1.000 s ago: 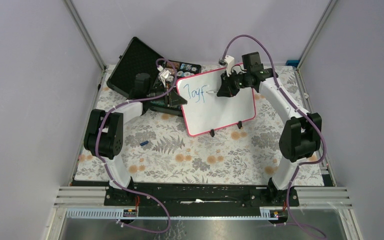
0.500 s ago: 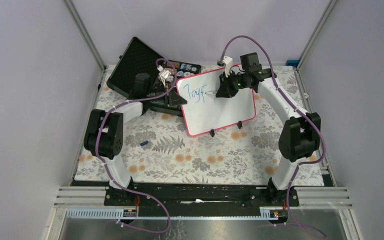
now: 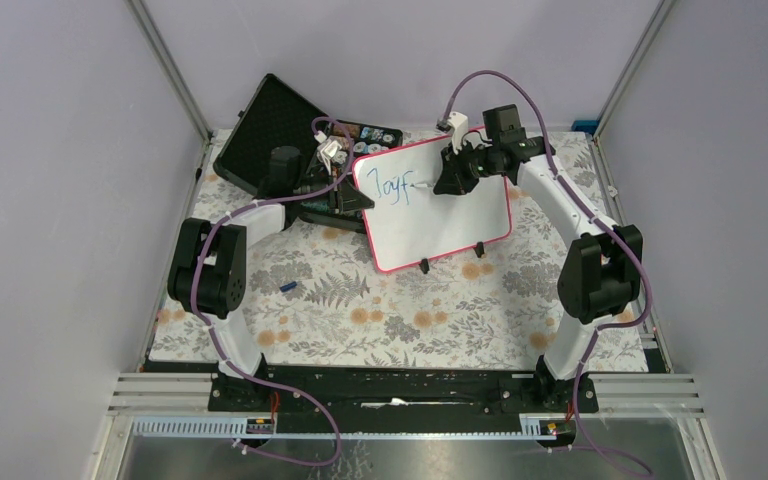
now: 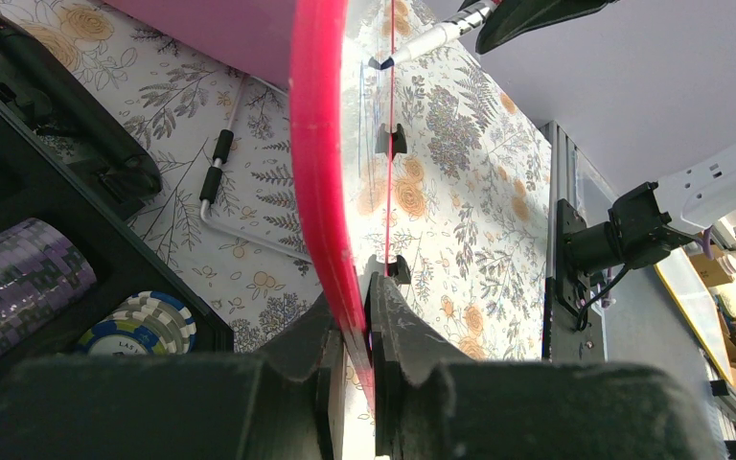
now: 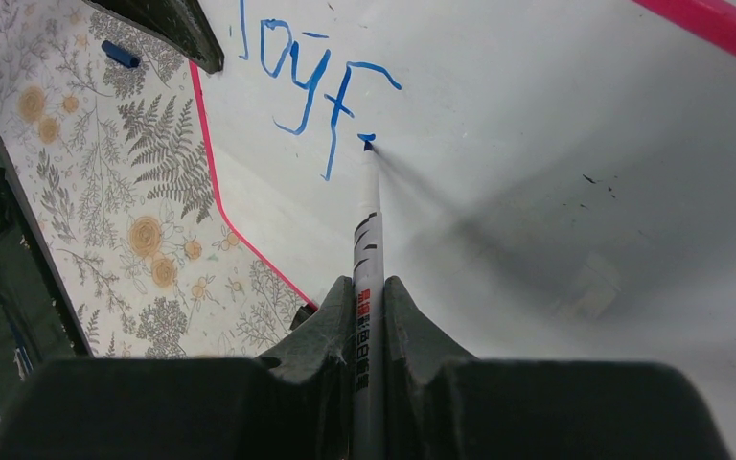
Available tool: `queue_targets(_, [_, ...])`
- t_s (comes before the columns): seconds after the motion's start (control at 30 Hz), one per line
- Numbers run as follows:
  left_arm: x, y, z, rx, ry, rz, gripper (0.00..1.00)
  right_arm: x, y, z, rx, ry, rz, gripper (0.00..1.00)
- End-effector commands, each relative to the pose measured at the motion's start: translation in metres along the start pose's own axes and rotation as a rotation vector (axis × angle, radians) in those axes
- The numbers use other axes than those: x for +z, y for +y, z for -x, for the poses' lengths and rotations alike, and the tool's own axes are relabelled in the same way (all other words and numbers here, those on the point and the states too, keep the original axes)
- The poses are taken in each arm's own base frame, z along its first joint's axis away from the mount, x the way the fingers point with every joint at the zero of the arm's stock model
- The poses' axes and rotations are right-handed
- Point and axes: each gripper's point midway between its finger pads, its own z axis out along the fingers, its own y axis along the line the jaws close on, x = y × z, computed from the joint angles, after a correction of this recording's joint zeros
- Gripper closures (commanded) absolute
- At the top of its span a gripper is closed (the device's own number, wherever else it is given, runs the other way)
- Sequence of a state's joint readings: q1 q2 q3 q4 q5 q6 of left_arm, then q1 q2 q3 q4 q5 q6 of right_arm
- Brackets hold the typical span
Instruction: Write a sentence on the whiteboard
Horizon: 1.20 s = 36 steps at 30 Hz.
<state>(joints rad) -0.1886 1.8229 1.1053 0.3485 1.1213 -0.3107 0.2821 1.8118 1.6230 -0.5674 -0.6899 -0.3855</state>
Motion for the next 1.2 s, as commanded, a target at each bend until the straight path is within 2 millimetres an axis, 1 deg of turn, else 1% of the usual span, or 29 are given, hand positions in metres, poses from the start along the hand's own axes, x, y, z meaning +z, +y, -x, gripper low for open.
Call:
queue_targets(0.0, [0.002,0.008,0.006,0.116,-0.013,0.016,1.00,-0.013,-0.015,0.014,-0.034,-0.028,-0.075,1.00])
queue_targets(0.23, [0.001,0.007,0.006,0.117,-0.014,0.018,1.00,-0.013,-0.015,0.016,-0.030,-0.033,-0.070,1.00])
queue_targets(0.57, [0.001,0.006,0.007,0.120,-0.014,0.016,1.00,-0.003,-0.004,0.004,-0.029,0.000,-0.023,1.00])
queue_targets(1.17, [0.003,0.009,0.007,0.115,-0.013,0.017,1.00,-0.004,0.007,-0.020,-0.030,0.045,0.006,1.00])
